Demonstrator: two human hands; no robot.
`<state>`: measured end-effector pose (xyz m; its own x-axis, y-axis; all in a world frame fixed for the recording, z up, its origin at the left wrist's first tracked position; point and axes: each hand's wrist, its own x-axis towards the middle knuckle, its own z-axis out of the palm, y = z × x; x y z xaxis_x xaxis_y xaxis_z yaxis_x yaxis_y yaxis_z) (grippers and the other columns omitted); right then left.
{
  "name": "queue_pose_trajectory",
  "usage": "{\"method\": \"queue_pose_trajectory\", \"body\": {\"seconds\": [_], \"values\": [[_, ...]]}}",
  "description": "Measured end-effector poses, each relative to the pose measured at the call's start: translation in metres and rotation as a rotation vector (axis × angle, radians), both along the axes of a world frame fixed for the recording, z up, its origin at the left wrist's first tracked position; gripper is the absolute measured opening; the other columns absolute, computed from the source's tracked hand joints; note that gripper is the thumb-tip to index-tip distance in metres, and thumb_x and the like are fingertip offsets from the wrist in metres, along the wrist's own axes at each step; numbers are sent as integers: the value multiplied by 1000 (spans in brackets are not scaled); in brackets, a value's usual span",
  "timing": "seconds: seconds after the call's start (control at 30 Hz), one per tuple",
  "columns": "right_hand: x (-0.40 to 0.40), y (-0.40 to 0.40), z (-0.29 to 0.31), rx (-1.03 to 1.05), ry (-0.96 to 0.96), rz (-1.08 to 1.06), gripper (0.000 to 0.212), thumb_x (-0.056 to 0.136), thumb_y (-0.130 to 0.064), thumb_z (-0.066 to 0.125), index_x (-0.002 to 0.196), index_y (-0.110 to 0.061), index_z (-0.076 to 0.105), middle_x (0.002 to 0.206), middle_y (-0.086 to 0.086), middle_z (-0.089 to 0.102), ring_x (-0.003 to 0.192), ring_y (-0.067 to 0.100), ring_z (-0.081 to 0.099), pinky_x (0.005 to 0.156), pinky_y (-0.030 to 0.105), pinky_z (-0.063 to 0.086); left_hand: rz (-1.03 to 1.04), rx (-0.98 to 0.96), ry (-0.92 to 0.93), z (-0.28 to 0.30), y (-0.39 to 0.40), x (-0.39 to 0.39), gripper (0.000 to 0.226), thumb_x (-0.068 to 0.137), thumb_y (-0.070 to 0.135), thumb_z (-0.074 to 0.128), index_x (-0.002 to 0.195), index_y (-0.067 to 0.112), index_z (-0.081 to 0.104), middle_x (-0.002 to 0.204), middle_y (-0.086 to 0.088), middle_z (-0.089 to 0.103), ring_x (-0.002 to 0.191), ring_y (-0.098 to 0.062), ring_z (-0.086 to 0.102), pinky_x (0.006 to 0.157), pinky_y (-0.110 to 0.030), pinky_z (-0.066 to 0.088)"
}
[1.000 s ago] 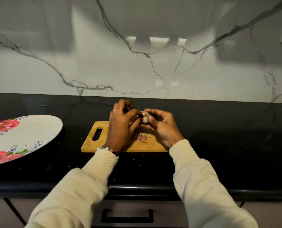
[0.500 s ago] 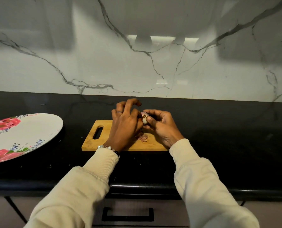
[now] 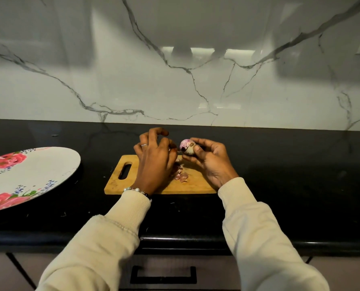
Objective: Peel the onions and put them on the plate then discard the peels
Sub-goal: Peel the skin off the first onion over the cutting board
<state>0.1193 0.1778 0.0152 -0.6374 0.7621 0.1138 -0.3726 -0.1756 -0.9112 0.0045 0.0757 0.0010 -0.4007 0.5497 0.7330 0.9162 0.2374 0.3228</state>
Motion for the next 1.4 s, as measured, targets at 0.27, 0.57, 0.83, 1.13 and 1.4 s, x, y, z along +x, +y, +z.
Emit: {"method": "queue_pose_trajectory", "body": {"seconds": [0.27,0.57,0.83,1.13,1.4], "values": [[0,2,-1,-12,8,18,23,96,9,49,113,4,63,113,19,66,97,33,71,78,38,62,-56,67,16,3,-3,1,24,81,31,75,105,27,73,137,-6,47,126,-31,32,93,-41,21],[1,0,-1,30,-46,57,22,96,8,51,109,0,66,106,14,69,98,29,71,81,44,60,-50,65,-27,3,-1,4,12,85,29,70,95,21,69,139,-5,43,127,-28,30,95,-43,23],[-1,-1,-2,57,-38,59,22,96,9,50,110,1,64,104,13,69,94,24,71,78,37,62,-38,-33,41,2,4,6,17,95,30,53,97,16,61,146,-4,32,129,-22,22,97,-40,22],[-2,2,-2,-27,51,74,20,97,9,47,107,3,63,107,19,68,94,27,71,74,34,62,-67,-89,54,-1,6,3,19,96,32,46,98,16,56,146,-4,30,129,-22,21,94,-37,19],[-1,4,-3,-43,38,75,20,96,9,49,105,1,66,106,18,70,97,32,71,77,38,62,-90,22,9,3,1,5,20,91,27,64,109,21,65,133,-4,44,124,-25,31,93,-35,22]]}}
